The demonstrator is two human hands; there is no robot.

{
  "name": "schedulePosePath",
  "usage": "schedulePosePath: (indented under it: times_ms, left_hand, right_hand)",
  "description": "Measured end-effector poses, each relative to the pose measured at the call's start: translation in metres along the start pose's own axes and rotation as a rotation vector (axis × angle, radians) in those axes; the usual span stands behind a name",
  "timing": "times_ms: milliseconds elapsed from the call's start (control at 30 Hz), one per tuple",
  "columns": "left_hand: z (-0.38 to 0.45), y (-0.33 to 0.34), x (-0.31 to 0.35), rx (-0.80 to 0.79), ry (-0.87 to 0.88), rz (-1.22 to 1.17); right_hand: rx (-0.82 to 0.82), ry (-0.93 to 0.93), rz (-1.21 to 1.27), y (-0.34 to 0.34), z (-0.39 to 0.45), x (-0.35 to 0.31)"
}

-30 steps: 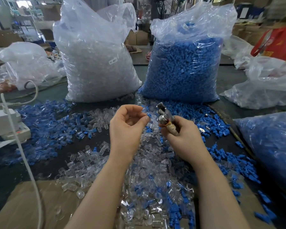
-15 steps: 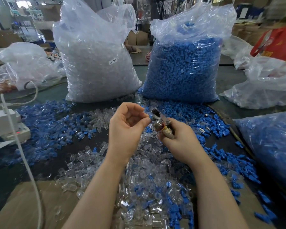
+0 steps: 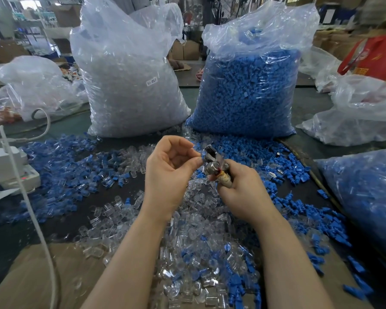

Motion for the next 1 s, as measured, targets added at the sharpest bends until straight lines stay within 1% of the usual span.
schedulePosePath:
  times_ms: [167,233,300,333,400,433,467,500,567,633,700,767,833,900,1000]
  left_hand:
    - [0.002,-0.001,-0.002,-0.004,-0.036,-0.002]
    - [0.006,-0.009,-0.004,0.001,-0.069,0.058]
    - [0.010,-0.033,-0.009,0.094,-0.092,0.245]
    - [0.012,-0.052,-0.010,0.175,-0.096,0.394]
    - [0.010,-0.090,-0.009,0.341,-0.110,0.765]
    - [0.007,-0.107,-0.010,0.408,-0.136,0.940]
    - [0.004,-0.122,-0.013,0.461,-0.172,1.065]
    - [0.001,-0.135,-0.017,0.500,-0.218,1.138]
    - [-0.005,-0.152,-0.029,0.536,-0.323,1.192]
    - [-0.008,-0.159,-0.039,0.542,-0.390,1.198]
    - [-0.008,-0.161,-0.043,0.528,-0.415,1.220]
    - [-0.008,-0.164,-0.048,0.498,-0.453,1.227]
    - [-0.009,-0.164,-0.052,0.465,-0.501,1.228]
    - [-0.008,-0.159,-0.053,0.406,-0.522,1.271]
    - [0.000,-0.140,-0.044,0.305,-0.446,1.375]
  right_hand:
    - [-0.018,0.009,0.002,0.003,0.000,0.001]
    - [-0.011,0.008,0.023,0.004,0.000,0.001]
    - [0.039,0.006,0.022,0.000,0.001,0.000]
    - [0.078,0.002,0.016,-0.003,0.000,0.000]
    - [0.146,0.004,-0.004,-0.011,0.000,0.001]
    - [0.168,0.013,-0.009,-0.014,-0.001,0.002]
    - [0.186,0.025,-0.015,-0.016,-0.002,0.004]
    - [0.203,0.044,-0.032,-0.018,-0.002,0.006]
    - [0.233,0.082,-0.096,-0.022,-0.002,0.010]
    - [0.270,0.135,-0.195,-0.027,-0.002,0.018]
    - [0.304,0.213,-0.286,-0.033,-0.002,0.028]
    - [0.305,0.267,-0.342,-0.036,-0.002,0.034]
    - [0.270,0.281,-0.376,-0.034,-0.002,0.037]
    - [0.199,0.270,-0.400,-0.028,0.000,0.037]
    - [0.104,0.212,-0.402,-0.014,0.003,0.029]
Point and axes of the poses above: each hand's wrist, its own z-axis towards the middle knuckle, its own y-axis out of the palm, x = y × z, the point moved 9 cm from there along z, towards the middle knuckle, and after that the axes turned 4 degrees about z, right-handed, at the moved point
